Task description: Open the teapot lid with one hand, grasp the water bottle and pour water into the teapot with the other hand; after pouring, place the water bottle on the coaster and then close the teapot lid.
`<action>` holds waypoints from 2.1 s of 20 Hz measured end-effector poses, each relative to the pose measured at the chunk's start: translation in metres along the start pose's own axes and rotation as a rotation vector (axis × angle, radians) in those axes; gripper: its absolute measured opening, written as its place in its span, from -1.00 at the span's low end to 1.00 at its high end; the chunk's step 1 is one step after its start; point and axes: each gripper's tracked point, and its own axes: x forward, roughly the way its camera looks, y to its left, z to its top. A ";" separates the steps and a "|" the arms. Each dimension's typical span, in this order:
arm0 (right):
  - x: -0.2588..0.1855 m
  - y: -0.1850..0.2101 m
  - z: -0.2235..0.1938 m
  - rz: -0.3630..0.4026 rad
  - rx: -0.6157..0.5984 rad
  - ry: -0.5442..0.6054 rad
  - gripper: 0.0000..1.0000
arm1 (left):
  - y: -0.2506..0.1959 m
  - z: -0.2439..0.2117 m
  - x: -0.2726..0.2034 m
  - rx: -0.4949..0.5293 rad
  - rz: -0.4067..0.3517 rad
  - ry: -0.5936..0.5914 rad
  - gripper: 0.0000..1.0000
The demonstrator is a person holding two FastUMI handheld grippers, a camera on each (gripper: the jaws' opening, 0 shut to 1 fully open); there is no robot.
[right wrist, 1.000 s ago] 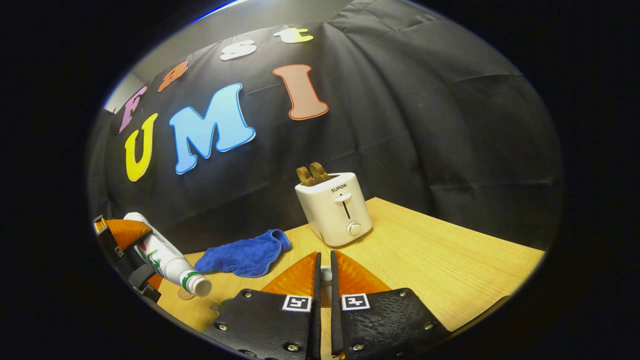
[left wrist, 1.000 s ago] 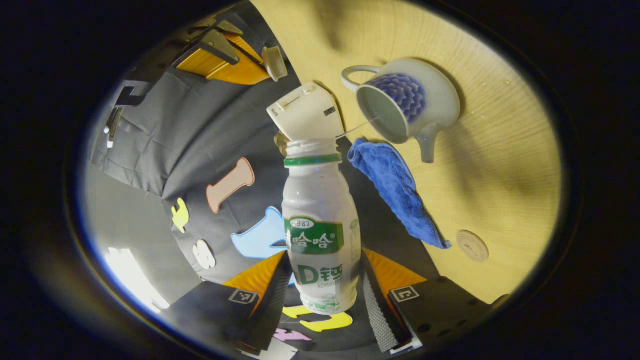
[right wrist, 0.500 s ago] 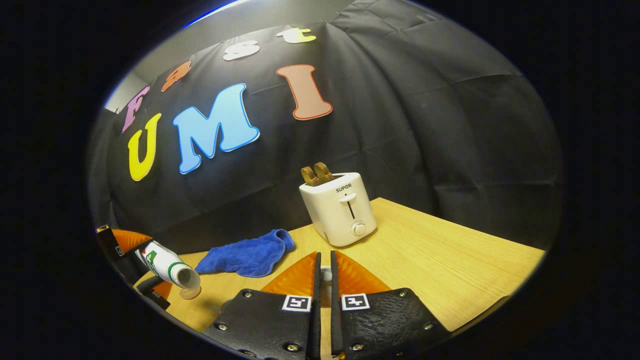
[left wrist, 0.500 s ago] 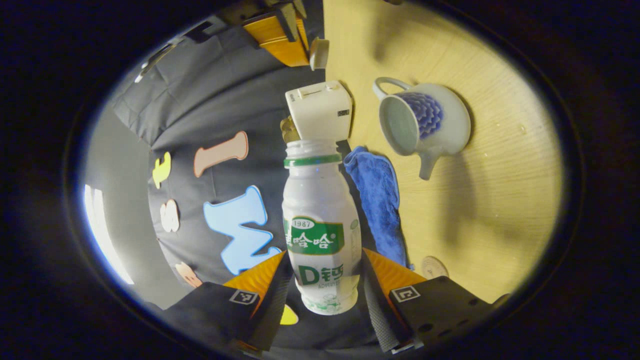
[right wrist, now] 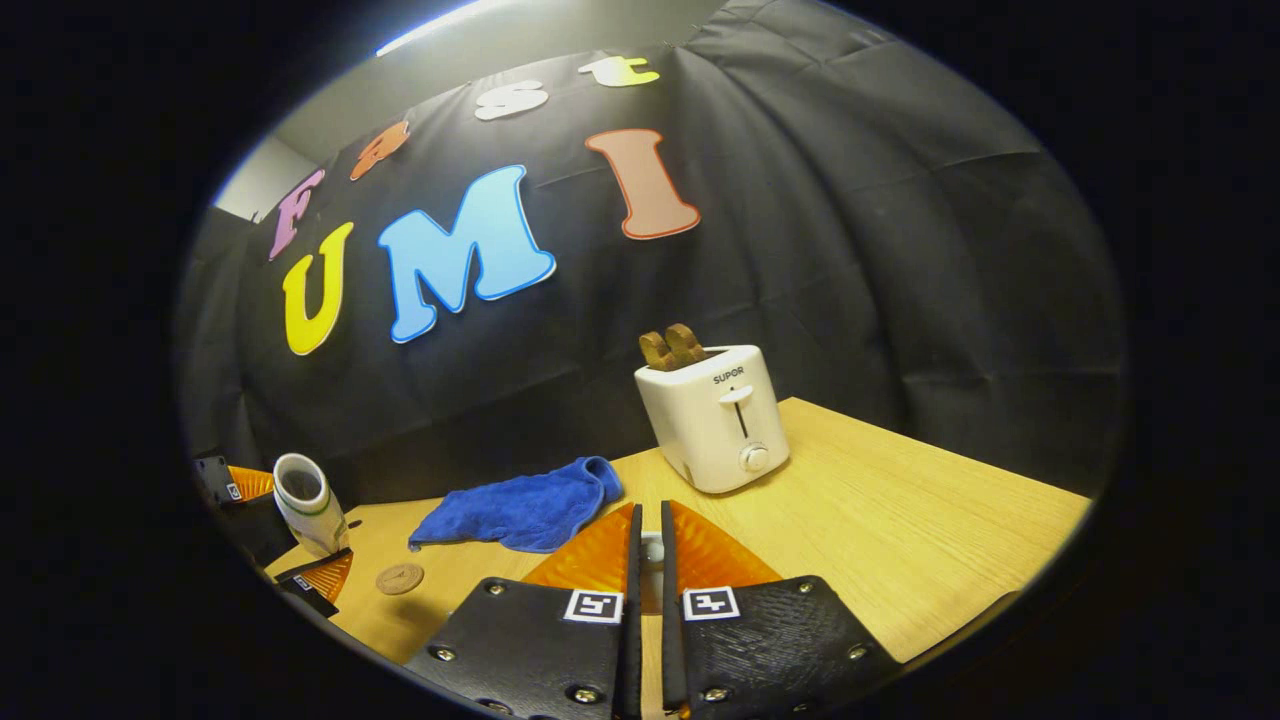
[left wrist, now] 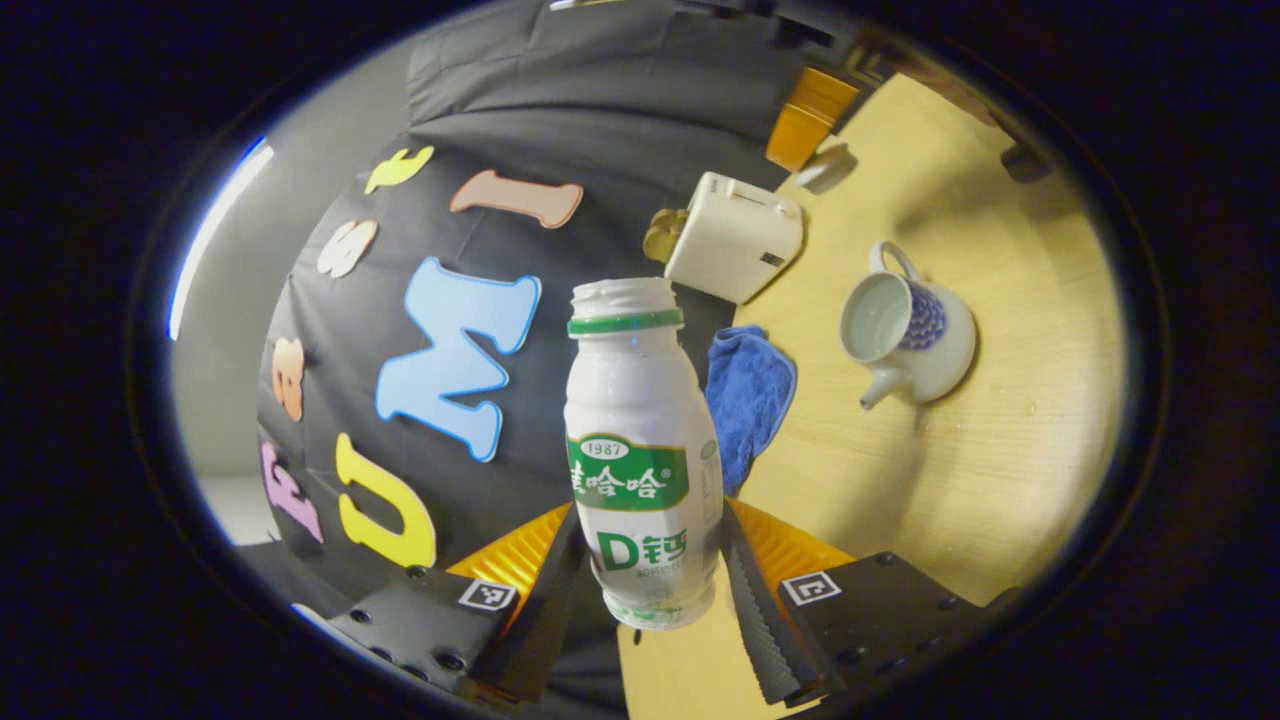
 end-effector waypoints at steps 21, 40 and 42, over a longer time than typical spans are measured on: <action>-0.001 0.095 -0.049 0.262 -0.228 0.083 -0.84 | 0.034 -0.112 -0.042 -0.772 0.018 0.147 0.75; 0.004 0.095 -0.071 0.251 -0.278 0.145 -0.84 | 0.023 -0.123 -0.042 -0.961 0.014 0.181 0.63; 0.003 0.096 -0.071 0.251 -0.285 0.146 -0.84 | 0.024 -0.121 -0.036 -0.975 0.015 0.177 0.66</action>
